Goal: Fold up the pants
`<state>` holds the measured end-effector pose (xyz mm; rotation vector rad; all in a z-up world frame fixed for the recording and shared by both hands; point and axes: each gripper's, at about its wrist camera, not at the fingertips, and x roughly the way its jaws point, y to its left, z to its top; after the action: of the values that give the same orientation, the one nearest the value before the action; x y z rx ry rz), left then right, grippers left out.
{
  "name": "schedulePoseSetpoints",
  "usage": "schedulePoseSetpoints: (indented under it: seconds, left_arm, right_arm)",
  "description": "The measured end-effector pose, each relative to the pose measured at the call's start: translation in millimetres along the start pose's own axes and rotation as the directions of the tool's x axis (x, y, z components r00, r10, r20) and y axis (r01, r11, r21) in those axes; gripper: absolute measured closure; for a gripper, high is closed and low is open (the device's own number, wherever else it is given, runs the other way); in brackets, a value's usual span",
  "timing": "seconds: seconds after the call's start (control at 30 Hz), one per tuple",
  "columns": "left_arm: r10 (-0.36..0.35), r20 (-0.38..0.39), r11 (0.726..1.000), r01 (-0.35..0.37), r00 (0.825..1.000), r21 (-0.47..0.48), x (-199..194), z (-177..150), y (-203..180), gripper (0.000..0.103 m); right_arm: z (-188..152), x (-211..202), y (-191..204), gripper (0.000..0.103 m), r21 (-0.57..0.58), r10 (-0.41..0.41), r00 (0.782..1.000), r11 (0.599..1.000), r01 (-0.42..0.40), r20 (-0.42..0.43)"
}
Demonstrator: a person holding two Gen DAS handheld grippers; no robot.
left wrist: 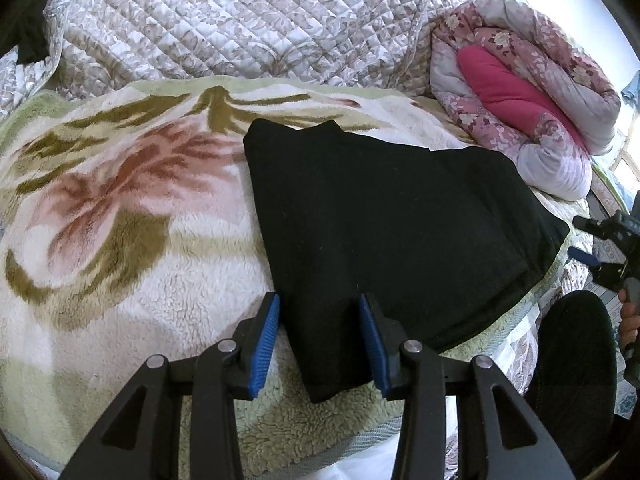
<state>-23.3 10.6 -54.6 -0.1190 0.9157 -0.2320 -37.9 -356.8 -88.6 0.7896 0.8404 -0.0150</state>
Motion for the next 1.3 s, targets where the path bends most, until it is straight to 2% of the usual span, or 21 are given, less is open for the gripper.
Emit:
schedulePoseSetpoints:
  seconds: [0.1, 0.27, 0.4, 0.5, 0.6, 0.67, 0.7, 0.97, 1.17, 1.3]
  left_arm:
    - [0.003, -0.007, 1.000, -0.003, 1.000, 0.003, -0.1, 0.8, 0.0, 0.058]
    - [0.004, -0.013, 1.000, -0.004, 1.000, 0.006, 0.1, 2.1, 0.3, 0.059]
    - [0.004, -0.017, 1.000, -0.004, 1.000, 0.009, 0.2, 2.5, 0.4, 0.058]
    - [0.004, -0.016, 1.000, -0.003, 1.000, 0.007, 0.5, 2.8, 0.1, 0.059]
    - [0.006, -0.016, 1.000, -0.006, 1.000, 0.011, 0.7, 3.0, 0.0, 0.058]
    - [0.005, -0.017, 1.000, -0.005, 1.000, 0.009, 0.8, 3.3, -0.5, 0.058]
    - [0.004, -0.017, 1.000, -0.004, 1.000, 0.009, 0.8, 3.4, -0.4, 0.058]
    - [0.002, -0.019, 1.000, -0.002, 1.000, 0.005, 0.1, 4.5, 0.0, 0.058]
    - [0.004, -0.011, 1.000, -0.004, 1.000, -0.010, -8.9, 8.6, -1.7, 0.058]
    - [0.036, -0.005, 0.999, -0.037, 0.999, -0.019, -17.0, 14.5, -0.2, 0.058]
  right_arm:
    - [6.3, 17.1, -9.3, 0.043, 0.054, 0.012, 0.999, 0.998, -0.010, -0.036]
    - [18.6, 31.9, -12.2, 0.040, 0.080, 0.017, 1.000, 0.997, -0.016, -0.006]
    - [13.4, 15.7, -7.3, 0.040, 0.066, 0.082, 0.991, 0.994, -0.089, 0.103]
    - [16.0, 22.2, -7.1, 0.042, 0.069, 0.078, 0.993, 0.994, -0.084, 0.094]
    - [24.1, 36.3, -9.1, 0.055, 0.088, 0.054, 0.996, 0.994, -0.060, 0.069]
    - [28.5, 41.5, -8.2, 0.073, 0.095, 0.027, 0.998, 0.995, -0.032, 0.053]
    - [29.8, 41.4, -5.7, 0.077, 0.080, 0.030, 0.998, 0.996, -0.034, 0.057]
    - [33.1, 26.1, 21.6, 0.080, -0.031, 0.056, 0.995, 0.998, -0.053, 0.088]
    - [34.5, 18.6, 70.9, 0.081, -0.166, 0.126, 0.988, 0.980, -0.110, 0.088]
    - [28.8, 22.6, 110.1, 0.081, -0.264, 0.166, 0.984, 0.953, -0.146, 0.057]
